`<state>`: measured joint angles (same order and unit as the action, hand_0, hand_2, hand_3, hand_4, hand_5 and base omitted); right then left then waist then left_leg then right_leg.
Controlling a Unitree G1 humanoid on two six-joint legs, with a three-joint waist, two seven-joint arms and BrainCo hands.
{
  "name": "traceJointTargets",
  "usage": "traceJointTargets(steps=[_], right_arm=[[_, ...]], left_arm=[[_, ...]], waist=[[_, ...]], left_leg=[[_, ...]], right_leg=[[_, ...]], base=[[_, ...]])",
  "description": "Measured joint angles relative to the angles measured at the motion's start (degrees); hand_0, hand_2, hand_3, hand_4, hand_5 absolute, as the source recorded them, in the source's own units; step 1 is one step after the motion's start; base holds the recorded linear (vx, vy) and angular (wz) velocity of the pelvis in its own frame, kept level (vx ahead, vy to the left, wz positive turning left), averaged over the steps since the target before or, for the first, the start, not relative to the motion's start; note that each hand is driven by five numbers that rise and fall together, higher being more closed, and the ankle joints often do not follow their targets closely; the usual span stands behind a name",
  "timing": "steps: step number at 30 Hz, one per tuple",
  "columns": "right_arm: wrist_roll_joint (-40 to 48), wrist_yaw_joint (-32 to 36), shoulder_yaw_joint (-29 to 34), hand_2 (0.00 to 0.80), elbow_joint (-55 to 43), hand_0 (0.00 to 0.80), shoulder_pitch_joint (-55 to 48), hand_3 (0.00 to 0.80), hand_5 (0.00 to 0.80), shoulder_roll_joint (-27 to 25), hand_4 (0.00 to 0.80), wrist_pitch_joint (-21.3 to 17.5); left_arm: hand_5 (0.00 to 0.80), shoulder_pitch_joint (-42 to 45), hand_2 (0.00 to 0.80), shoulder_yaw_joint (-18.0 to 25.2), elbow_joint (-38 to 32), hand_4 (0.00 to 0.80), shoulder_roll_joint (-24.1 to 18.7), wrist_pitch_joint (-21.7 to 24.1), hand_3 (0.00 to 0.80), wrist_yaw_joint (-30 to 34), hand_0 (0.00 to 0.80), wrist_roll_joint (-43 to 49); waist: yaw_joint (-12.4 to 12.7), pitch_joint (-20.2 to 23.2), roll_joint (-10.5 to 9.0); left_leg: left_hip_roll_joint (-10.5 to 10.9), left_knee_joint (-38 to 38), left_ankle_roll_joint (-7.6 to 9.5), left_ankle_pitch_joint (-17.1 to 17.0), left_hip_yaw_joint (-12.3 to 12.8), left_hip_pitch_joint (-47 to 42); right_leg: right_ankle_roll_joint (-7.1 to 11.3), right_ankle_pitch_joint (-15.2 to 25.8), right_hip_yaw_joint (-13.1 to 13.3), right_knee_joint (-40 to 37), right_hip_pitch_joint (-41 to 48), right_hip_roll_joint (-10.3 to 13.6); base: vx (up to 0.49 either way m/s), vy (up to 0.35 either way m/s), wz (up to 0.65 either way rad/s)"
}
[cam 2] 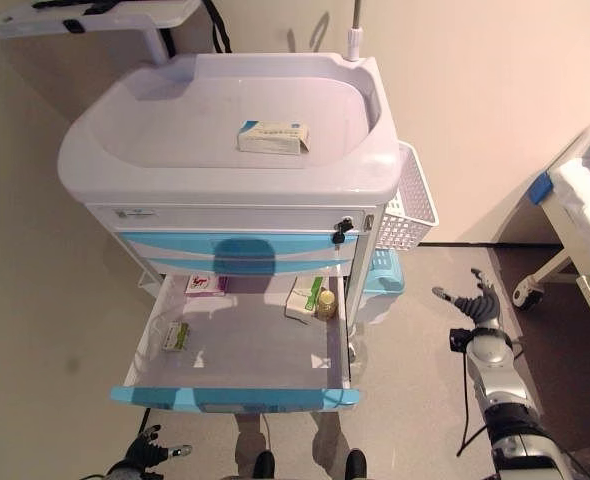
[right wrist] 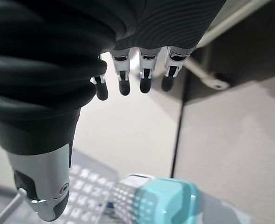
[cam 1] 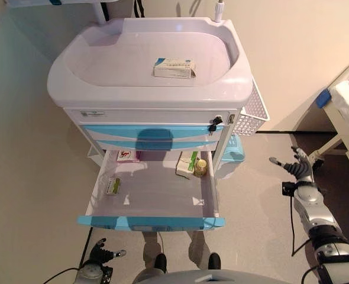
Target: Open the drawer and pick up the medicine
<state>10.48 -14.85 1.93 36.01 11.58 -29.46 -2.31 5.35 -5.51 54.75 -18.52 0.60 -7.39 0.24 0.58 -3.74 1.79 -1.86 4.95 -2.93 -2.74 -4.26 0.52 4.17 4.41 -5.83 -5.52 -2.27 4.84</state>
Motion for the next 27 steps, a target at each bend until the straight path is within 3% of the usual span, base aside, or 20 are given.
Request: traceJointTargets(steps=[13, 20, 27], right_arm=[[0.44, 1.35, 0.52, 0.000, 9.16, 0.000, -0.16, 0.000, 0.000, 0.59, 0.000, 0.21], [0.44, 2.37, 0.57, 0.000, 12.85, 0.000, -0.66, 0.000, 0.000, 1.40, 0.000, 0.17], [0.44, 3.38, 0.56, 0.000, 14.45, 0.000, -0.93, 0.000, 0.000, 1.94, 0.000, 0.16]], left_arm=[[0.000, -1.49, 0.000, -4.98, -1.97, 0.000, -2.82, 0.27, 0.000, 3.40, 0.000, 2.41], [0.000, -2.72, 0.000, -11.44, -4.42, 0.000, -7.44, 0.36, 0.000, 5.18, 0.000, 10.55], [0.000, -4.46, 0.000, -14.18, -5.97, 0.000, -8.08, 1.23, 0.000, 6.49, 0.000, 17.07]], waist=[[-1.25, -0.84, 1.31], [-1.46, -1.17, 1.85], [-1.65, -1.17, 1.85]], left_leg=[[-0.11, 0.02, 0.01, 0.03, 1.02, -0.79], [-0.06, 0.03, 0.03, 0.06, 1.18, -0.79], [0.02, 0.04, 0.11, 0.11, 1.65, -0.79]], right_leg=[[0.08, 0.06, 0.73, -0.01, 0.47, -0.07], [0.09, 0.06, 0.98, 0.00, 0.26, -0.06], [0.15, 0.18, 1.53, 0.00, 0.09, 0.00]], base=[[-0.004, 0.000, -0.01], [0.003, 0.000, -0.01], [0.008, -0.007, -0.03]])
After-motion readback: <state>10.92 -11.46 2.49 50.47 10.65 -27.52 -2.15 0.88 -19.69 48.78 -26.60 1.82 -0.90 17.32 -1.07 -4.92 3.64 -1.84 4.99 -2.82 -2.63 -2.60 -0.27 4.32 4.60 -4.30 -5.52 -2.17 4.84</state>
